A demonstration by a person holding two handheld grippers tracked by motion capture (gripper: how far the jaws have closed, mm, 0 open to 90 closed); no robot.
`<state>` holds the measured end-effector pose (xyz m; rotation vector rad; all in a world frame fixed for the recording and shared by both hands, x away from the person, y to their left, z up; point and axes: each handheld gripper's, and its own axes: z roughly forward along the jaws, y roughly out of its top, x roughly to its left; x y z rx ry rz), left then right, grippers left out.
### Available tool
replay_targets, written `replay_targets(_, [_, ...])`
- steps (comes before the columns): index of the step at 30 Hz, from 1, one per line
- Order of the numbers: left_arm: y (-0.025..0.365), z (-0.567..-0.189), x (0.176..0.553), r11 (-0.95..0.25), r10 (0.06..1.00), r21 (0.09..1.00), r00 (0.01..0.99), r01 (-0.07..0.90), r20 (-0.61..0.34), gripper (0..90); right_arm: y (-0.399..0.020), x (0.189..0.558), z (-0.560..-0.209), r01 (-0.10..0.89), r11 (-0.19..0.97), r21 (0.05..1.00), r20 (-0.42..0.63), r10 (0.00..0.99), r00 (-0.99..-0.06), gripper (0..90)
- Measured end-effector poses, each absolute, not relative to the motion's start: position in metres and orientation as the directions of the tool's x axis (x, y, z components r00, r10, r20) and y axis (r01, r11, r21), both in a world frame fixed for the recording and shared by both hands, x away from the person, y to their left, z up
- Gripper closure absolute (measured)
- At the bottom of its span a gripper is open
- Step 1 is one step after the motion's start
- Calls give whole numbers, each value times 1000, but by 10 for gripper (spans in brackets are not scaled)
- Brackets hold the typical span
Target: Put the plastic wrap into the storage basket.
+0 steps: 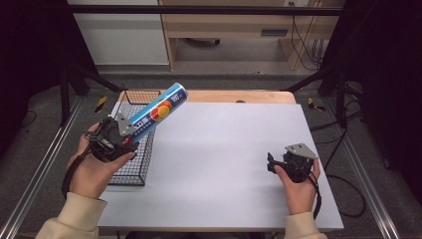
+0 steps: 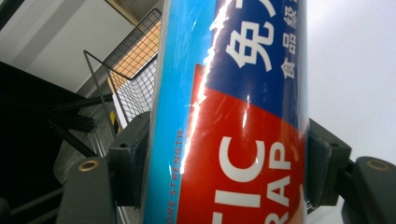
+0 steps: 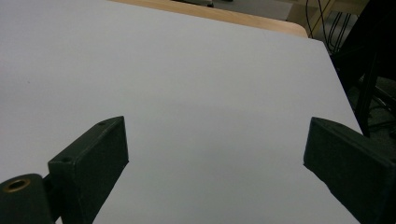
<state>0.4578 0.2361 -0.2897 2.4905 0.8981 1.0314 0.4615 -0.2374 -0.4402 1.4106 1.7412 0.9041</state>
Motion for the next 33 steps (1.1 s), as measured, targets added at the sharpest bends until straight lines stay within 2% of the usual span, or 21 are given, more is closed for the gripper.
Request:
replay_targets(7, [238, -292, 452, -748, 663, 468, 525, 470, 533, 306, -237, 459, -440, 482, 156, 862, -93, 984, -152, 70])
replay_targets(8, [242, -285, 456, -828, 558, 390, 526, 403, 642, 306, -237, 459, -440, 481, 156, 863, -92, 984, -153, 70])
replay_targets(9, [242, -285, 456, -828, 558, 390, 526, 403, 642, 306, -237, 458, -440, 482, 155, 862, -91, 984, -153, 70])
replay_targets(11, [245, -280, 463, -890, 452, 303, 577, 340, 680, 306, -237, 458, -440, 482, 155, 862, -91, 984, -154, 70])
replay_targets(13, [247, -279, 466, -911, 409, 269, 603, 313, 685, 307, -237, 457, -439, 465, 143, 874, -68, 982, -175, 62])
replay_targets(18, [250, -284, 466, -903, 425, 276, 603, 328, 675, 308, -236, 455, -439, 460, 141, 876, -67, 982, -174, 56])
replay_targets(24, [259, -286, 468, -929, 364, 216, 649, 300, 668, 308, -236, 454, -439, 465, 138, 875, -65, 984, -169, 57])
replay_targets(33, [275, -297, 474, -929, 362, 198, 670, 312, 648, 309, -235, 455, -440, 469, 138, 872, -61, 983, -175, 58])
